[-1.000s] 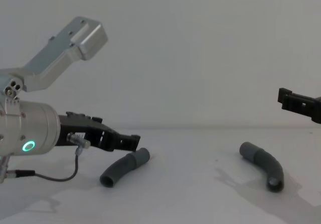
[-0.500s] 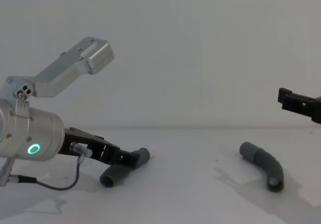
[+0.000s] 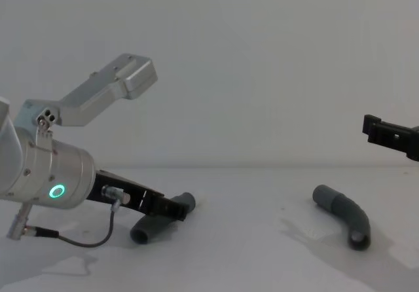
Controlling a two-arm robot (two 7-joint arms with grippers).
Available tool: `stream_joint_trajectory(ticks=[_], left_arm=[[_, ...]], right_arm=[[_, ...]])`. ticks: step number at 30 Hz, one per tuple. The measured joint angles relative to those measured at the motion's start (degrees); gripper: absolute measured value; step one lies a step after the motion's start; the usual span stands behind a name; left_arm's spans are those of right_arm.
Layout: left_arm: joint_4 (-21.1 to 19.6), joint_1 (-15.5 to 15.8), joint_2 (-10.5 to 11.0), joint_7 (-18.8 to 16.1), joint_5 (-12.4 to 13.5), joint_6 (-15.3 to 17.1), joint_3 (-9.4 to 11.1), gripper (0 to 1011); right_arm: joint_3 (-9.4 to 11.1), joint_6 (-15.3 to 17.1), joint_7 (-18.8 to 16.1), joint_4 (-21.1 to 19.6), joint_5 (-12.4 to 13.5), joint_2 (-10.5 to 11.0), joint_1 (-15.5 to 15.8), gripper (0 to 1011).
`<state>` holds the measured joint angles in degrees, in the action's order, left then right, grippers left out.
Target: Use both hands to pick up one end of the pipe from the table, align the ends, and insert them.
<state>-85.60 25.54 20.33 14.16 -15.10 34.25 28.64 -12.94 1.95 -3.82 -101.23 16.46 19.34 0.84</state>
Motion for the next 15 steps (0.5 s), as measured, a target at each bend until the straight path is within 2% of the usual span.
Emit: stream_joint_trajectory(ticks=[15], left_arm=[[3.68,2.42,-1.49,1.05,1.02,0.38,0.44,1000]], right_arm=[[0.0,0.0,-0.01,0.0,0.0,0.0,0.0,1000]])
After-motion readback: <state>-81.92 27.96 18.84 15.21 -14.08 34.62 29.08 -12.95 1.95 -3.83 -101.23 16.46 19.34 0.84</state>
